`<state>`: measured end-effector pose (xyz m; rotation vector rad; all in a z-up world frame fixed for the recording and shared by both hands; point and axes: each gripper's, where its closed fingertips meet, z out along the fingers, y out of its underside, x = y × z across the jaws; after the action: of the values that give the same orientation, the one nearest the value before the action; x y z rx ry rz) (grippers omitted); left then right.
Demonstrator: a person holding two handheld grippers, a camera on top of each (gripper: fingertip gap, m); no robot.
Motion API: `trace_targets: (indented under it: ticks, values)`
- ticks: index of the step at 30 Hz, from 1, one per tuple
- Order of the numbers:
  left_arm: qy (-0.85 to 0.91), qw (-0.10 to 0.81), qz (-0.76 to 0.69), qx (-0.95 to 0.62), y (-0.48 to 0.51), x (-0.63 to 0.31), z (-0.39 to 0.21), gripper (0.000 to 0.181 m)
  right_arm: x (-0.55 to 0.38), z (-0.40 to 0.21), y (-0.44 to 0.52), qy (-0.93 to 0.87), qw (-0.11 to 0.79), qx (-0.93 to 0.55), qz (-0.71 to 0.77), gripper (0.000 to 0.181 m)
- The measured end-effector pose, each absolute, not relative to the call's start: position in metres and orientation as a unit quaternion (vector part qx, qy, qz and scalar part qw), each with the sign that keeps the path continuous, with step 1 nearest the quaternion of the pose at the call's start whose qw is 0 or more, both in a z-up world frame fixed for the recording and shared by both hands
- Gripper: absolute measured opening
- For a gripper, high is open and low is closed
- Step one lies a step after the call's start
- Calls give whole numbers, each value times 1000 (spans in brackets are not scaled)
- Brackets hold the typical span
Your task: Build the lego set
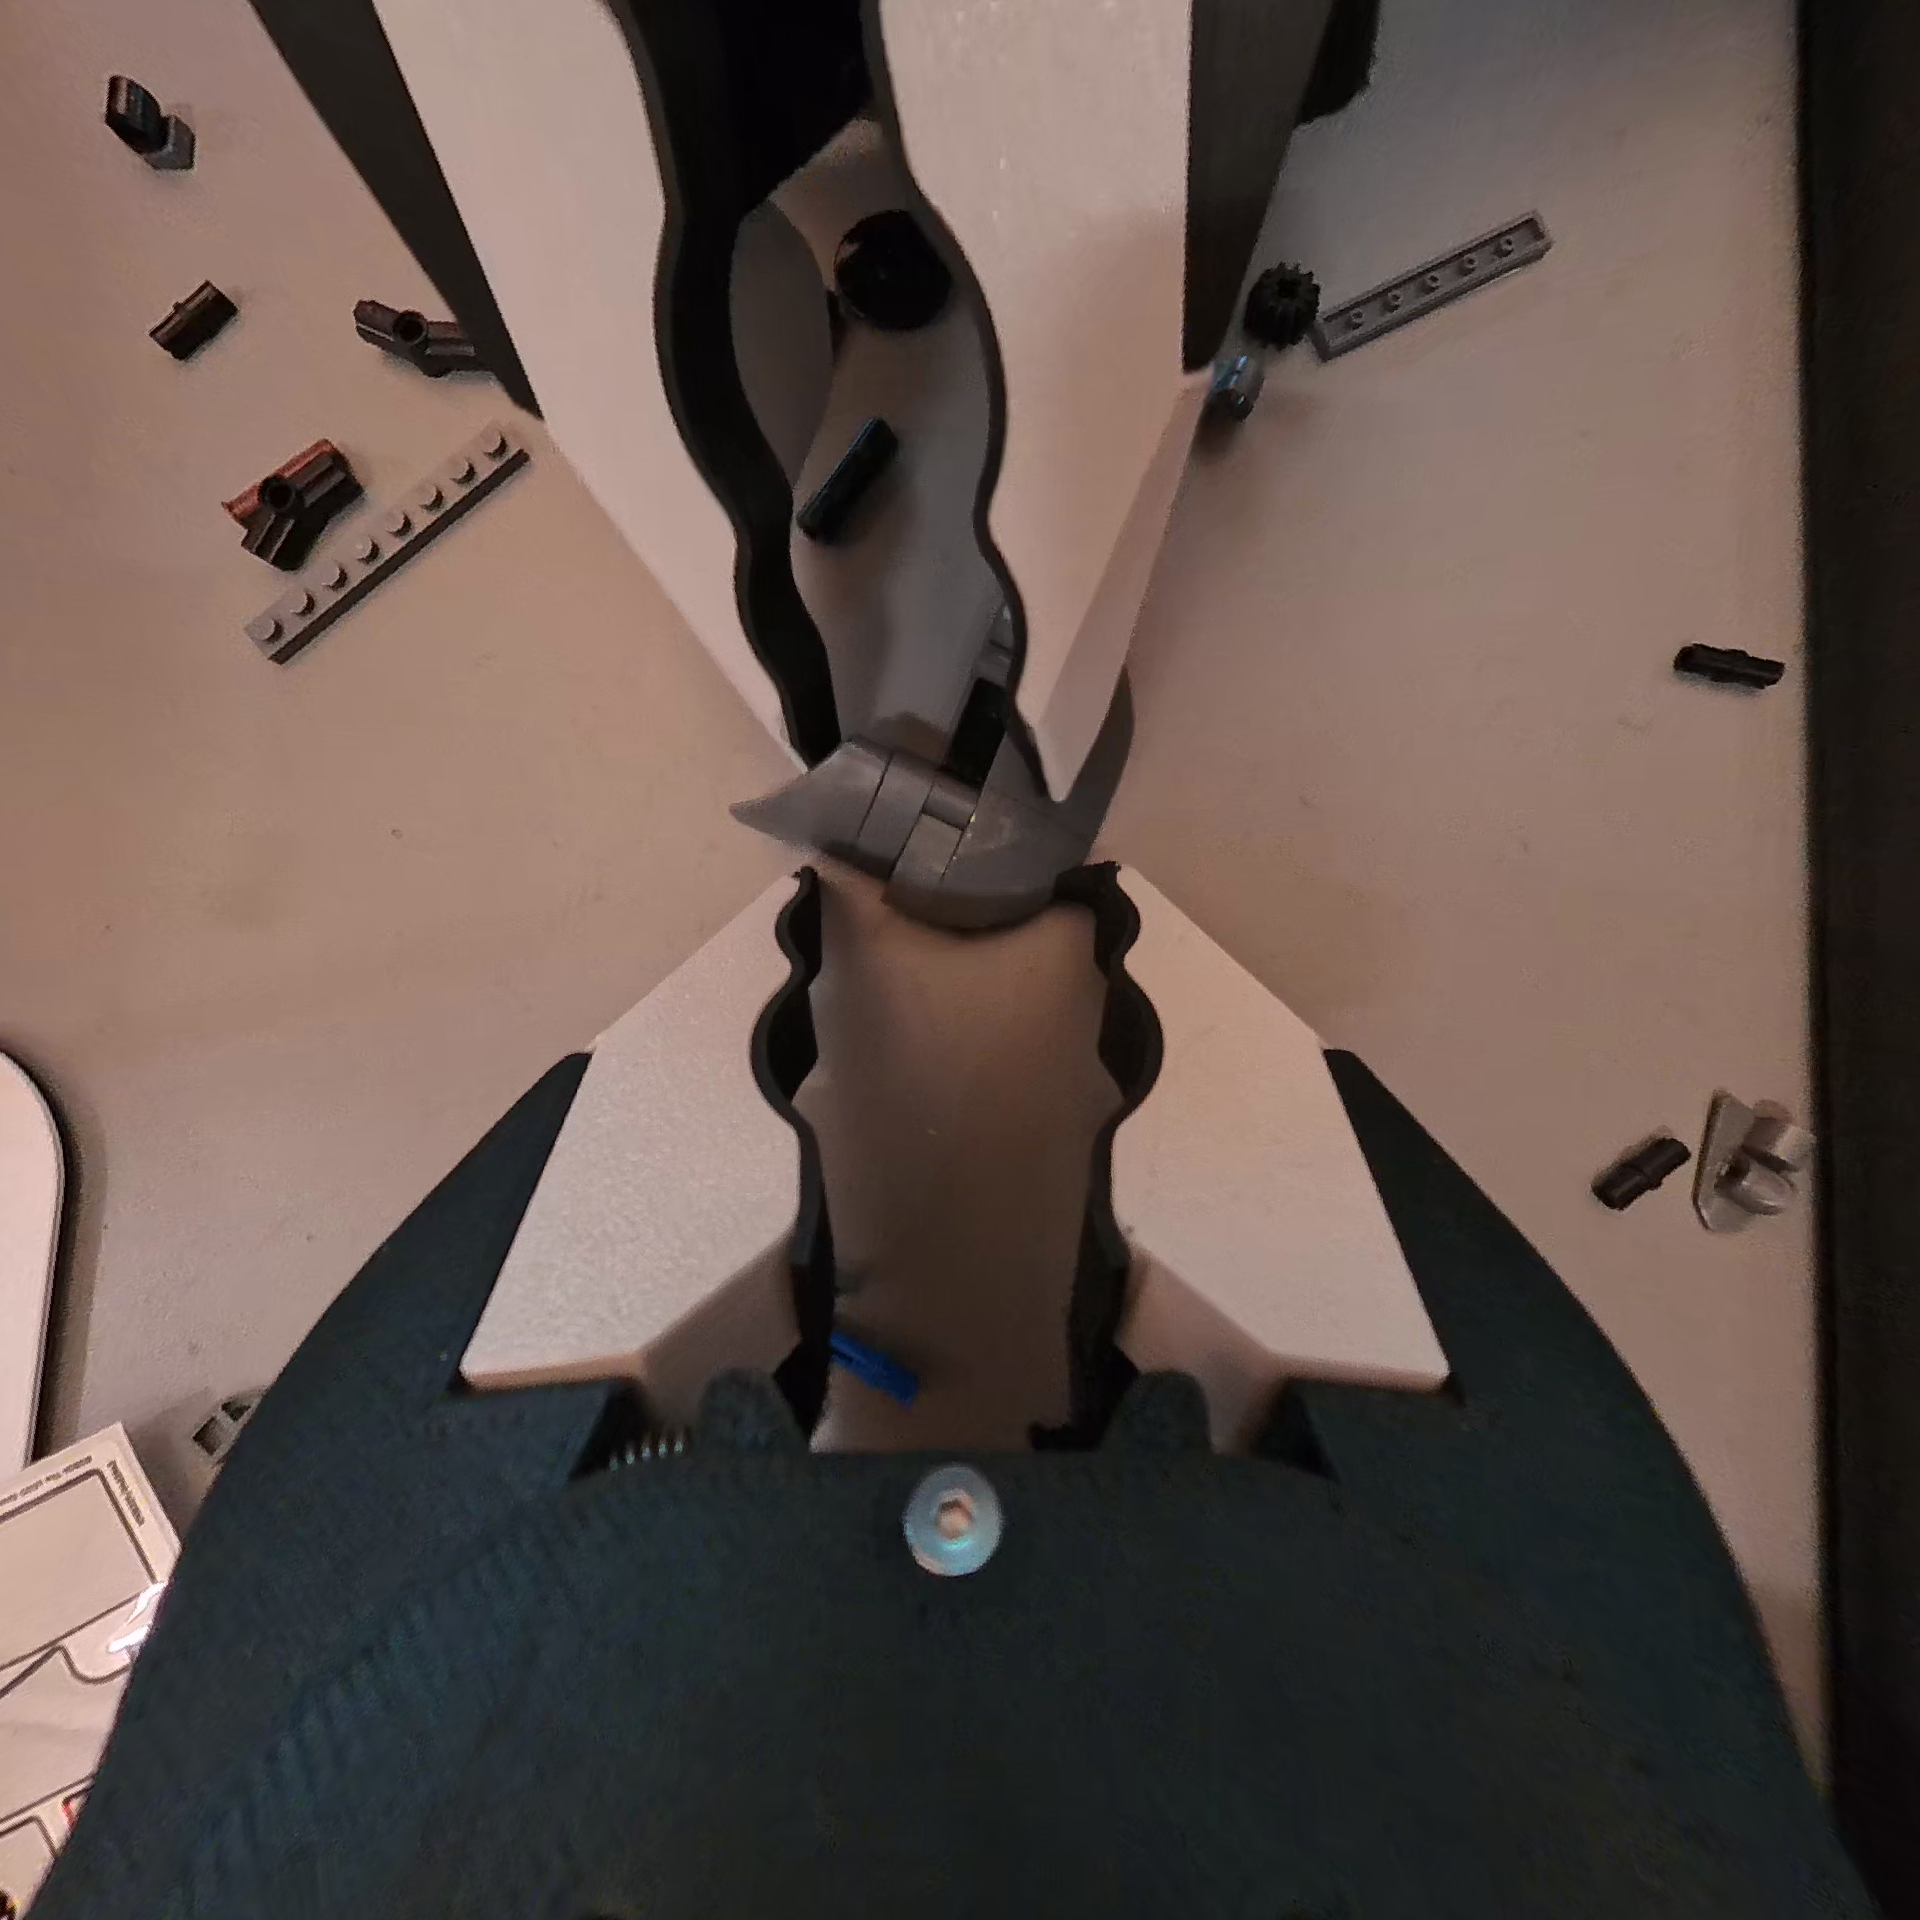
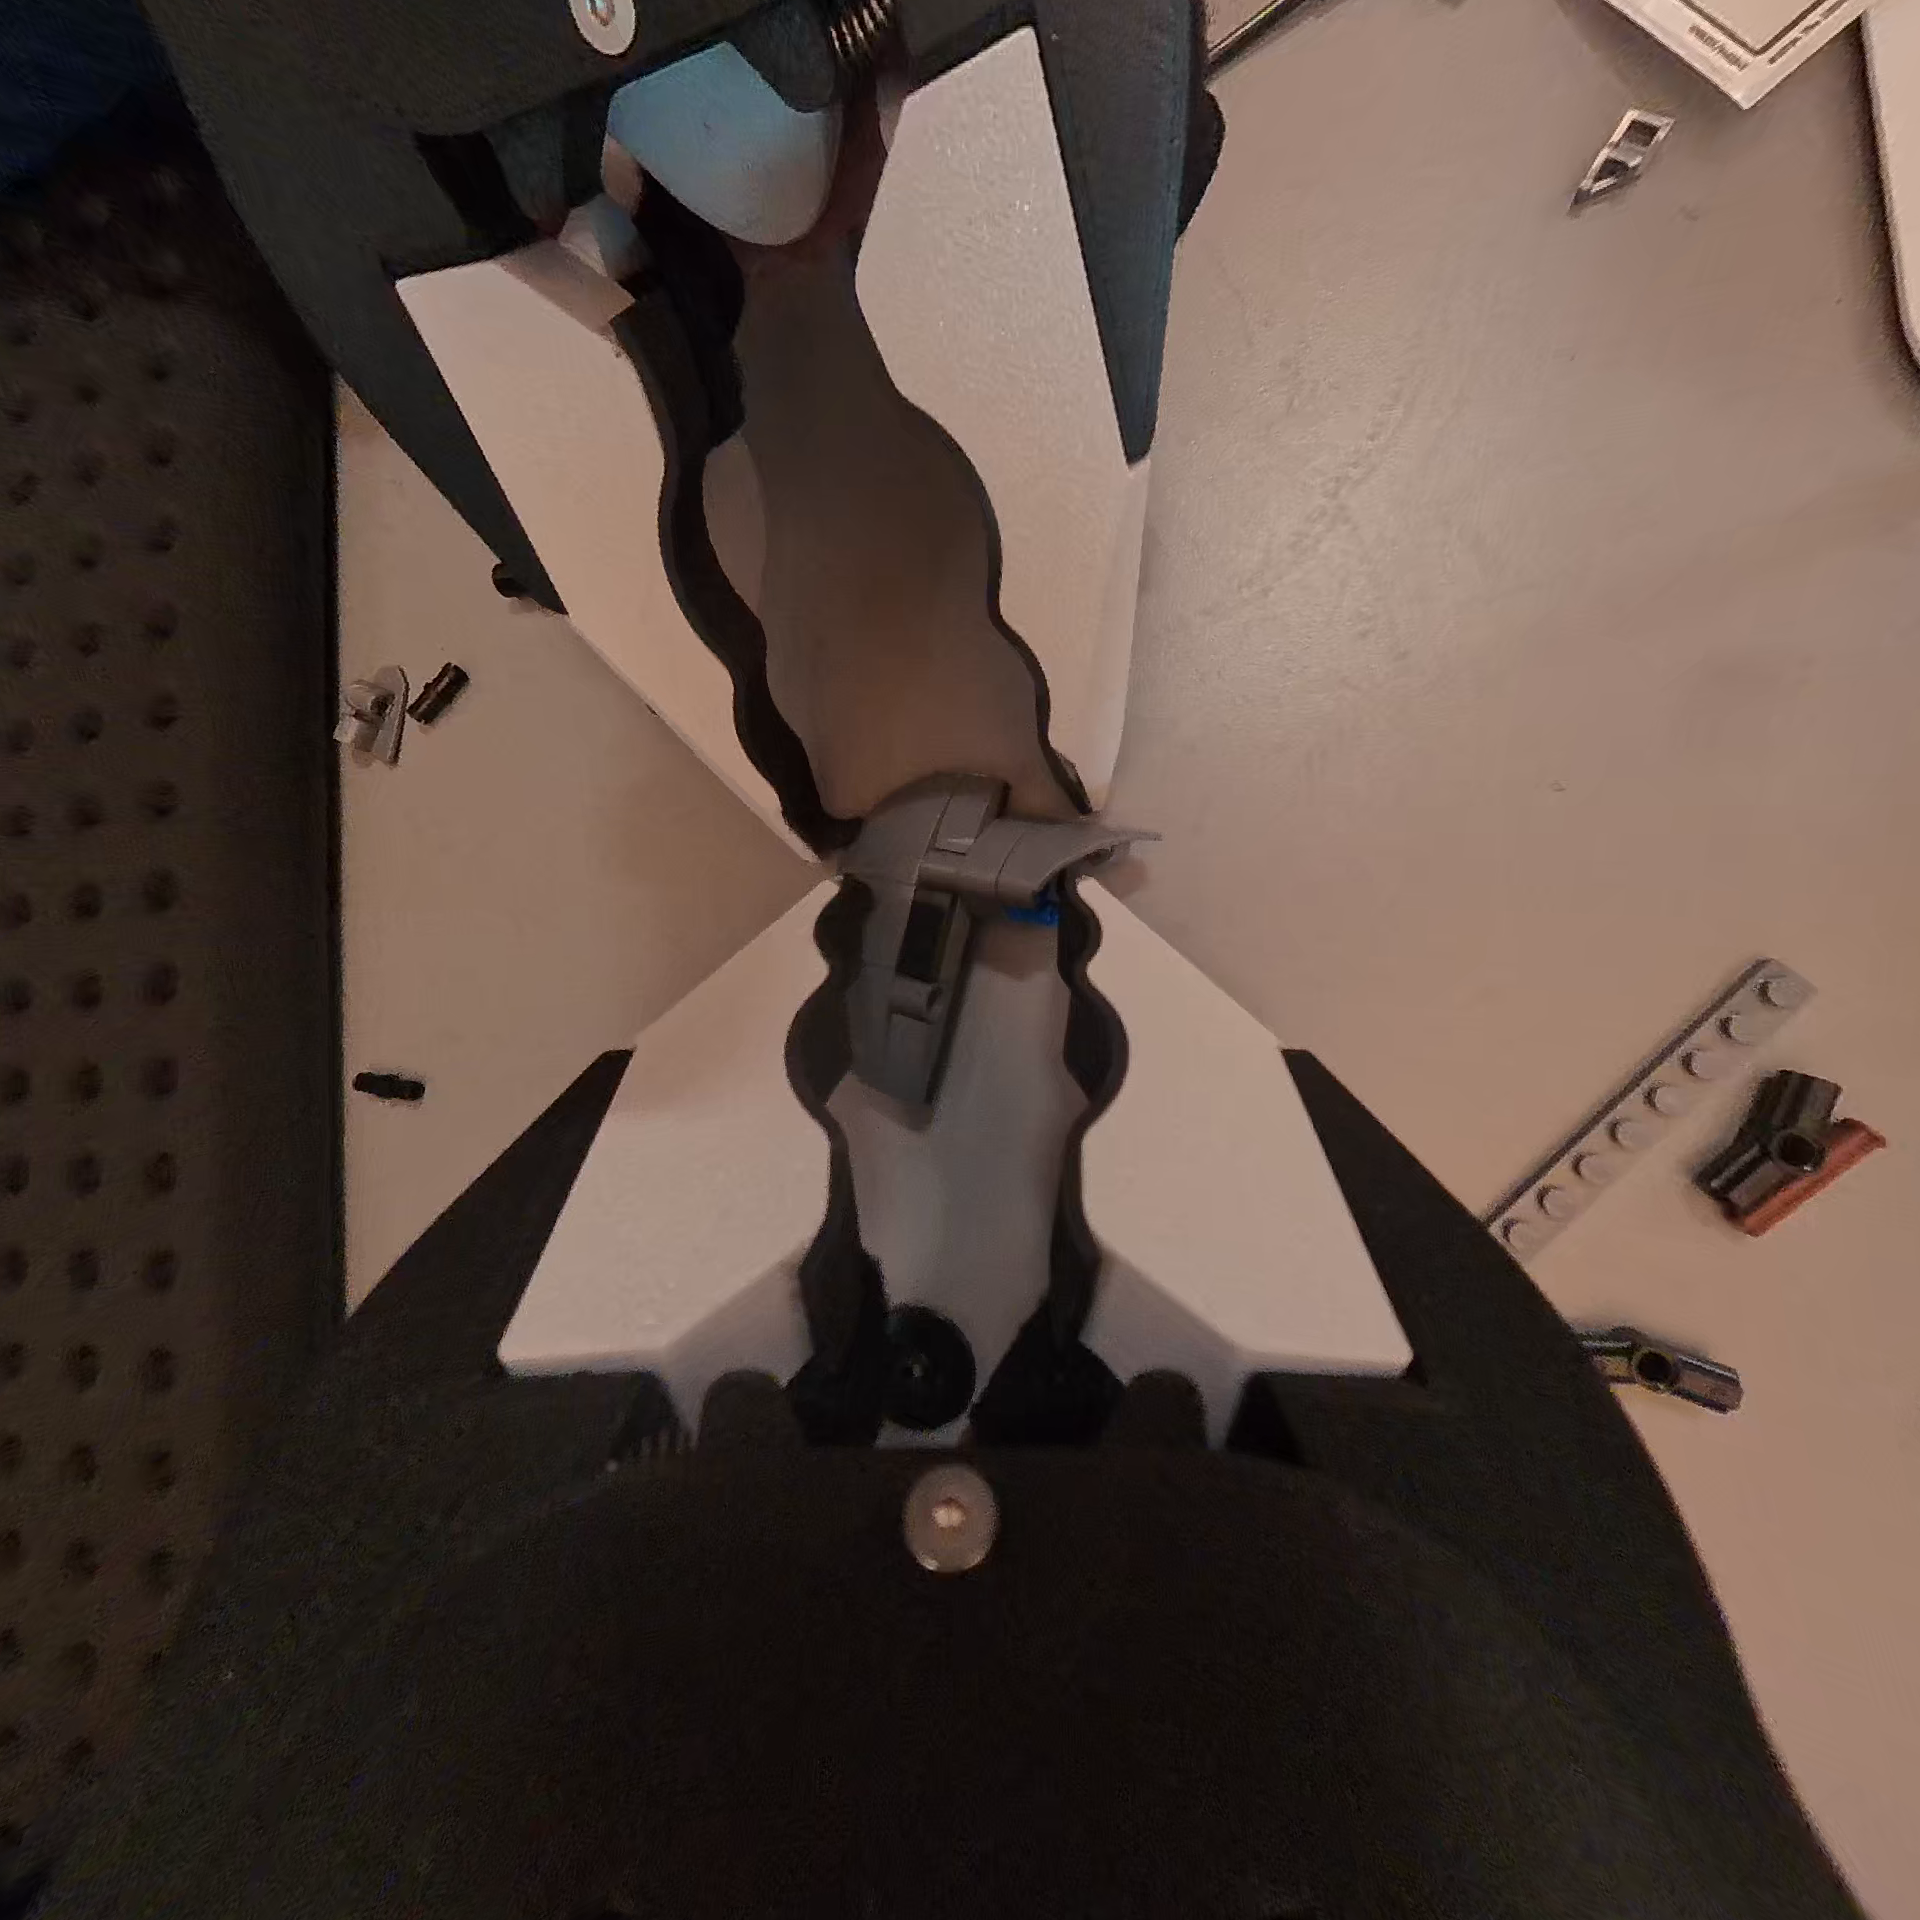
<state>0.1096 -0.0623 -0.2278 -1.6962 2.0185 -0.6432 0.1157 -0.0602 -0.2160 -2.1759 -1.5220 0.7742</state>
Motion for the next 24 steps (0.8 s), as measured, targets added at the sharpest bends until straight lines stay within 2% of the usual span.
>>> trace_targets:
  ticks: [9, 18, 24]
  values:
    - [725, 216, -222, -615, -57, 104, -227, 48, 123, -208, -53, -535, 207, -774, 268, 27]
    - [718, 214, -211, -627, -54, 102, -225, 53, 143, -191, -39, -511, 235, -785, 262, 28]
    - [717, 212, -222, -625, -56, 103, -225, 49, 152, -198, -61, -554, 185, -769, 258, 31]
